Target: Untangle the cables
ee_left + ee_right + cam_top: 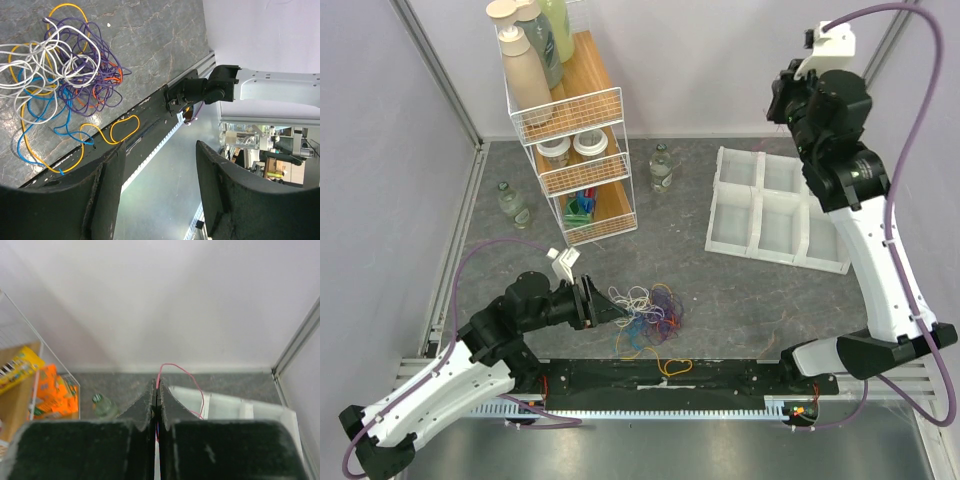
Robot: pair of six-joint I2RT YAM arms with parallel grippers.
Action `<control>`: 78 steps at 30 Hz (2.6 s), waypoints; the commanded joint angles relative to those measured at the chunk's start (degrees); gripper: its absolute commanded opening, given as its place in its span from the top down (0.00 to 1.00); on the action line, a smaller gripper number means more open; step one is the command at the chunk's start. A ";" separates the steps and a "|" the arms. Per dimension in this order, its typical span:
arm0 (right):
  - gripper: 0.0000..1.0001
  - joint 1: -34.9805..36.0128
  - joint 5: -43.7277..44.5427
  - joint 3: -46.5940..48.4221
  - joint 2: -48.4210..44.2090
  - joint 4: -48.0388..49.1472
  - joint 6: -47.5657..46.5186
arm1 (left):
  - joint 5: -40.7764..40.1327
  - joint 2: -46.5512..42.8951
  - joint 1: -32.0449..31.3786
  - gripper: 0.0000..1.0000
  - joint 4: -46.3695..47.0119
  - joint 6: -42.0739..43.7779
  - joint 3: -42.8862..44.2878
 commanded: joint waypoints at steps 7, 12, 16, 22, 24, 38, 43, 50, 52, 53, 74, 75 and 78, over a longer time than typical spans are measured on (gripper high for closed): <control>1.00 0.00 0.73 0.87 1.60 0.77 -0.53 | -0.30 1.75 0.14 0.36 1.68 3.33 2.51; 1.00 0.00 0.65 -9.50 -0.24 3.40 1.23 | -0.48 0.08 0.05 0.36 1.77 2.45 1.19; 1.00 0.00 -0.49 -14.09 -2.35 5.34 1.85 | -0.65 0.43 0.05 0.36 1.86 2.36 1.10; 1.00 0.00 -0.58 -10.50 -1.21 3.50 0.79 | 0.14 3.42 0.05 0.35 2.30 3.86 2.51; 1.00 0.00 -0.93 -11.01 -2.61 3.49 1.32 | 0.58 3.16 0.05 0.35 2.56 3.51 2.25; 1.00 0.00 -3.49 -30.69 -5.78 9.38 5.71 | 0.93 4.22 0.05 0.35 4.23 3.59 1.81; 1.00 -0.61 -3.83 -35.53 -2.45 13.16 6.24 | 0.05 3.24 0.05 0.35 3.88 3.06 1.01; 1.00 -1.23 -4.36 -42.38 1.95 16.76 8.35 | 1.11 3.43 0.05 0.35 3.97 3.07 0.93; 1.00 -1.40 -4.89 -43.35 3.44 17.56 8.26 | 1.20 2.46 0.14 0.35 4.05 2.63 -0.21; 1.00 -1.41 -5.76 -43.27 4.67 17.73 8.35 | 0.50 1.93 0.05 0.35 4.14 2.37 -0.74; 0.52 -1.49 -8.15 -33.96 9.79 -0.36 6.59 | 1.19 6.32 0.05 0.36 6.51 3.16 -1.18; 0.47 -1.58 -7.01 -33.43 8.82 -1.07 6.51 | 1.63 6.50 0.05 0.36 7.21 2.81 -1.44; 0.32 -3.42 -4.10 -31.59 7.40 -1.51 6.16 | 1.81 6.41 0.05 0.36 9.06 2.36 -2.59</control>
